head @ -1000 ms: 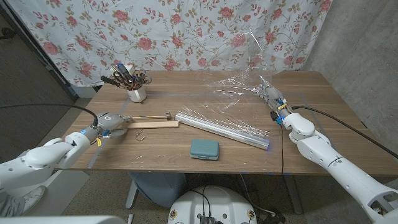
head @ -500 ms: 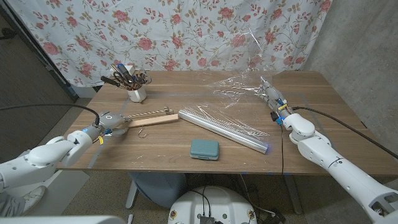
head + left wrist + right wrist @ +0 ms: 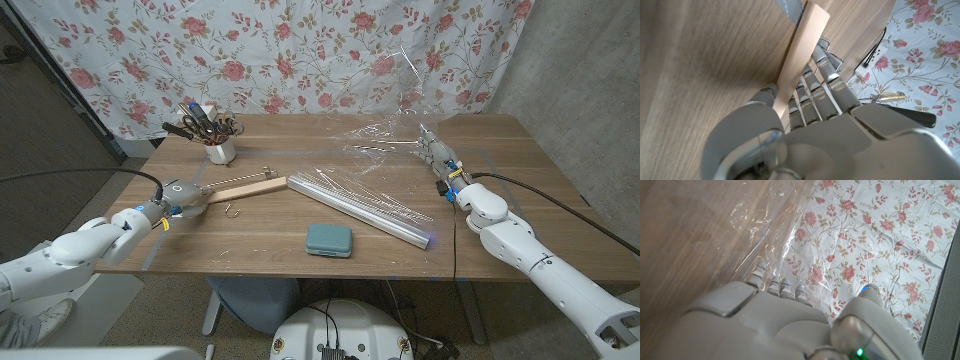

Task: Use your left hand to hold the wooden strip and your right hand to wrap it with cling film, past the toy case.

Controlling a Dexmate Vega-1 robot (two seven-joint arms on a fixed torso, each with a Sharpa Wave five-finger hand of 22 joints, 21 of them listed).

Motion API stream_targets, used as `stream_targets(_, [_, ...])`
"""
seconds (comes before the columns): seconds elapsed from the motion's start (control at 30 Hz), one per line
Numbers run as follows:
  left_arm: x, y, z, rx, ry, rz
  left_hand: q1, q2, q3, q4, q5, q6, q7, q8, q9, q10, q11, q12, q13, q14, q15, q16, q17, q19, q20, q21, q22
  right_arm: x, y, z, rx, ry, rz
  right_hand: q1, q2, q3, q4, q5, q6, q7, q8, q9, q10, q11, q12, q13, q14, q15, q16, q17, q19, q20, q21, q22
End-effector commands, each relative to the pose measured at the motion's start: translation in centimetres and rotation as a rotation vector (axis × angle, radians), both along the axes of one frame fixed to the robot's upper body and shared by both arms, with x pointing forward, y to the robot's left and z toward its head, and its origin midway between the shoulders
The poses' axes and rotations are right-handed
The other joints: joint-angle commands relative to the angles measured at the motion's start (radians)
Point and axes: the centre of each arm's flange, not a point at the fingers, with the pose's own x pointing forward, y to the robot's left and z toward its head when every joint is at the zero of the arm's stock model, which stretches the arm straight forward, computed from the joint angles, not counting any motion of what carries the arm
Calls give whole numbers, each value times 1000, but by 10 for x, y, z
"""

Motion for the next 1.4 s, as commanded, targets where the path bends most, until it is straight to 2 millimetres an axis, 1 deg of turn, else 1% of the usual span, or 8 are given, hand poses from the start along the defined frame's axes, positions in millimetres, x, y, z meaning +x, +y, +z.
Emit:
stream_targets(0.03, [4, -4, -7, -28, 51, 20, 2, -29, 29, -29, -3, 186, 51, 63, 11, 163, -18, 60, 26, 149, -32, 72, 15, 116, -54, 53, 1, -1, -3, -3, 3, -2, -1, 1, 10, -2, -8, 1, 4, 1, 3, -1, 4, 1, 4, 0, -7, -3, 4, 0, 6, 2, 4, 3])
stream_targets(0.13, [5, -5, -9, -36, 55, 24, 107, -18, 38, -48, 3, 310, 52, 131, 42, 247, -38, 107, 60, 250, -39, 117, 42, 150, -79, 82, 5, -2, -3, -3, 4, -1, -3, 0, 10, -3, -8, 1, 3, 1, 3, -1, 4, 1, 4, 0, -7, -3, 4, 0, 6, 1, 4, 3])
stream_targets(0.3, [6, -7, -12, -57, 61, 23, 312, -2, 26, -47, 24, 361, 24, 227, 132, 308, -44, 233, 194, 381, -40, 205, 154, 167, -95, 148, 27, -4, -4, -3, 9, -2, -6, 1, 10, -3, -8, 1, 4, 1, 2, -1, 4, 2, 4, 0, -7, -3, 4, 0, 6, 1, 4, 3])
stream_targets(0.37, [6, -7, -12, -65, 57, 18, 398, 1, 0, -43, 33, 371, 21, 276, 193, 302, -40, 331, 314, 401, -38, 231, 218, 168, -101, 194, 44, -5, -4, -3, 7, -7, -4, 1, 10, -3, -8, 1, 3, 1, 2, -1, 4, 2, 4, 0, -7, -4, 4, 0, 6, 1, 4, 3])
stream_targets(0.4, [5, -8, -13, -74, 53, 13, 461, 6, -29, -37, 42, 360, 21, 315, 257, 260, -51, 424, 438, 411, -34, 241, 272, 156, -104, 241, 59, -6, -4, -3, 9, -6, -2, 1, 10, -3, -8, 1, 4, 1, 2, -1, 4, 2, 4, 0, -7, -4, 4, 0, 6, 2, 4, 3])
stream_targets(0.73, [-4, -9, -8, -204, 14, -83, 515, 5, -18, -36, 43, 452, 72, 401, 326, 254, 2, 434, 460, 401, -35, 232, 313, 148, -134, 299, 76, -7, -4, 0, 9, -11, -1, 1, 11, -2, -9, 1, 4, 1, 2, -1, 5, -1, 4, 0, -6, -4, 4, 0, 9, 2, 5, 3])
stream_targets(0.97, [-15, -10, 4, -406, -51, -181, 521, 8, -20, -30, 38, 435, 84, 416, 355, 246, 5, 431, 457, 388, -29, 221, 324, 109, -136, 312, 84, -6, -3, 1, 6, -16, 4, 2, 12, -2, -9, 2, 3, 1, 1, -1, 4, -2, 4, 0, -6, -4, 4, 0, 11, 2, 6, 3])
stream_targets(1.4, [-32, -12, 23, -504, -96, -236, 536, 23, -38, -27, 19, 412, 91, 428, 381, 233, 14, 440, 444, 366, -30, 200, 336, 86, -135, 346, 95, -10, -2, 6, 7, -29, 5, 3, 12, -2, -9, 2, 4, 2, 0, -1, 5, -2, 4, 0, -6, -5, 4, 0, 12, 1, 5, 3])
